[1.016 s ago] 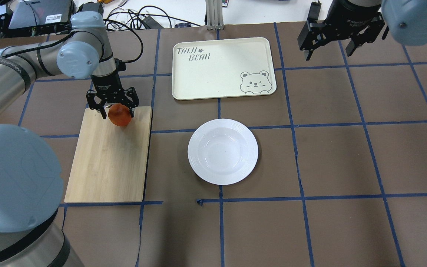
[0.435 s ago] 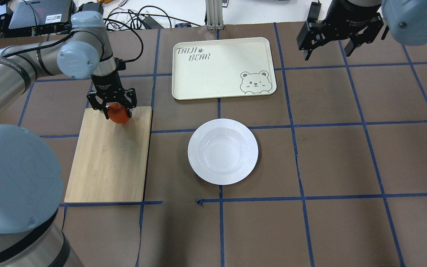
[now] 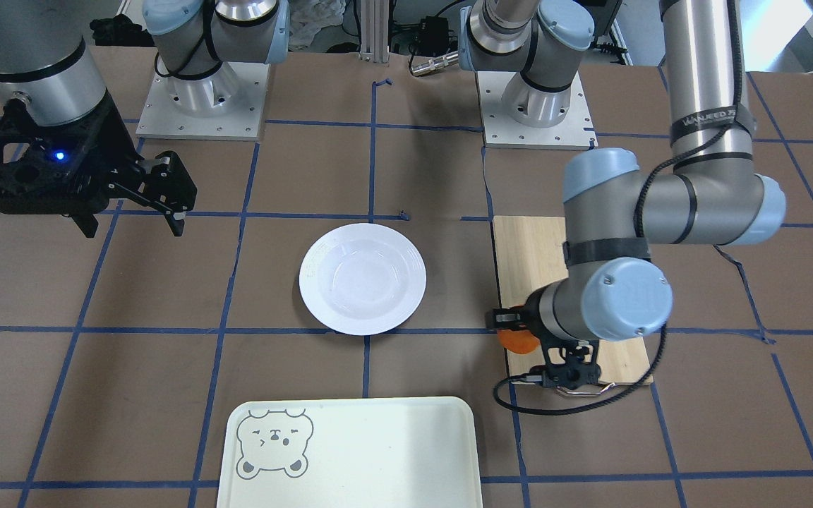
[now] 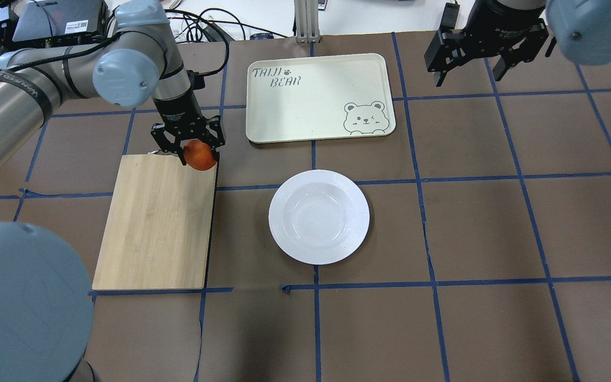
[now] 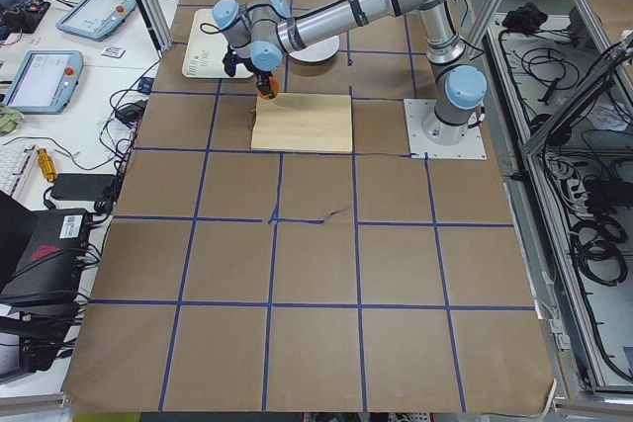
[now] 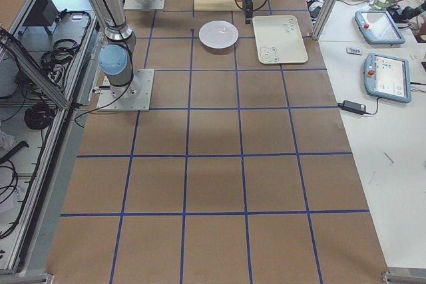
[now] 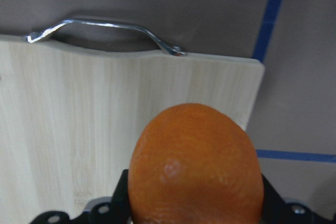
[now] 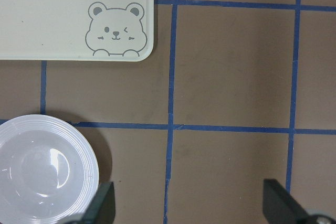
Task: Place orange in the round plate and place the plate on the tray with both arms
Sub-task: 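Carry the orange with the left gripper and release it onto the white plate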
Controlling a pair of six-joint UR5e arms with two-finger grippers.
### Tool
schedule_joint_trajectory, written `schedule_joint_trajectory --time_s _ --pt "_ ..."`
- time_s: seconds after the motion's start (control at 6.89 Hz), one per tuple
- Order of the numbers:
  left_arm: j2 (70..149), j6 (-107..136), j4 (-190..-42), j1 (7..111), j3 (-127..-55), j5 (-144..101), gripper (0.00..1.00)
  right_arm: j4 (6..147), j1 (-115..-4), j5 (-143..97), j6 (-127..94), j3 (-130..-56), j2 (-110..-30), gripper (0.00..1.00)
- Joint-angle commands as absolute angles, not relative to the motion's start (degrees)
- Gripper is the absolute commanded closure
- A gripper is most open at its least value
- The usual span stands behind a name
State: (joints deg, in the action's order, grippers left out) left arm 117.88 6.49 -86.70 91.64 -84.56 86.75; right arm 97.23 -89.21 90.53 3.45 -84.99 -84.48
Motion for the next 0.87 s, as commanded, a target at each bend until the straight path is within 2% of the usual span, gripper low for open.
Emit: schedule_joint_trajectory --time_s 0.0,0.29,0.44,0.58,0.73 --pt "116.28 21.18 -87.46 103.04 -84.55 79.92 0.92 97.21 -89.21 90.53 3.43 -84.99 -84.46 0.00" --pt "118.29 26.10 -87.01 111.50 -84.99 80.07 0.92 97.12 -89.21 90.53 3.52 -84.99 -84.46 0.00" --pt "118.91 25.93 -84.84 111.53 -86.30 80.07 0.91 97.29 -89.12 90.53 3.43 -84.99 -84.46 0.00" --pt "120.48 26.54 -75.16 111.53 -89.27 79.72 0.91 97.29 -89.12 90.61 3.43 -84.99 -84.46 0.00" --pt "120.85 27.41 -70.19 111.53 -92.17 79.80 0.85 97.29 -89.12 90.53 3.43 -84.99 -84.55 0.00"
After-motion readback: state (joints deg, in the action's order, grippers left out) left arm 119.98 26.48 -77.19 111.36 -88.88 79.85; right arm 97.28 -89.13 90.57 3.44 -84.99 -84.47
